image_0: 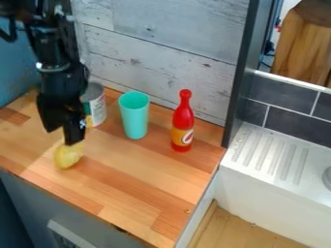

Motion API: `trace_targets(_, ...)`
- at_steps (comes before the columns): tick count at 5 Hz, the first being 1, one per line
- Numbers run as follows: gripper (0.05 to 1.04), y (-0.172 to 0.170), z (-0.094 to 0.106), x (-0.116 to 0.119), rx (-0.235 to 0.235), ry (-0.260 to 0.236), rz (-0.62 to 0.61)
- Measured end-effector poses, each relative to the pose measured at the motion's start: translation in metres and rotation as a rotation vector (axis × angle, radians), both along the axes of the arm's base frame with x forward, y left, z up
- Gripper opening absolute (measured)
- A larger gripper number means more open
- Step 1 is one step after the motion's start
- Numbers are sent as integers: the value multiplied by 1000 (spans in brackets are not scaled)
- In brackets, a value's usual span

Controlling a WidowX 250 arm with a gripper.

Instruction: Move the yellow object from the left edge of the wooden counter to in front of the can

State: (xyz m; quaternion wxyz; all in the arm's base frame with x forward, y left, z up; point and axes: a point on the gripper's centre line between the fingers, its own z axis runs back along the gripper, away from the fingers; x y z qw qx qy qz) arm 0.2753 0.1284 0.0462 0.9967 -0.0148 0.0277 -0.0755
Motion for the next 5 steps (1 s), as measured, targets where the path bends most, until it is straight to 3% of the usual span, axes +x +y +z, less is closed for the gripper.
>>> trace_targets(1,1001,20,48,18,30,-103,24)
trace_targets(2,1001,36,88,44,59,-170,34)
trace_targets(3,1001,50,93,67,82,-182,51)
trace_targets(4,1001,63,81,89,68,-132,78)
trace_targets(5,1001,61,70,97,74,-90,72)
